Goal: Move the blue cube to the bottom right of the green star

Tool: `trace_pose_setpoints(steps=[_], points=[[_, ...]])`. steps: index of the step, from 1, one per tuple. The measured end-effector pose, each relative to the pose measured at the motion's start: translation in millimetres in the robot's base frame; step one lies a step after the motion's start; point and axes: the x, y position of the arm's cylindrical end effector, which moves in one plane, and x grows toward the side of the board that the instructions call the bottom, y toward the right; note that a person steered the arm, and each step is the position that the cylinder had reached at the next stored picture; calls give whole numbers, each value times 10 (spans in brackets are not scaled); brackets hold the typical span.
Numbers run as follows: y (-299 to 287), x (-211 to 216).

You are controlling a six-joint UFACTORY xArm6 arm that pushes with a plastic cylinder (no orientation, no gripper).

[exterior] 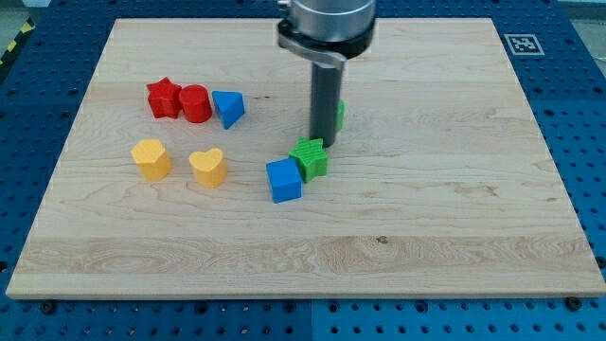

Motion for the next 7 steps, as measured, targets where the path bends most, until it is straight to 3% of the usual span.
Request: trace_pose_setpoints(steps=[1,4,7], points=[[-275,45],[-816,762],[-282,1145]])
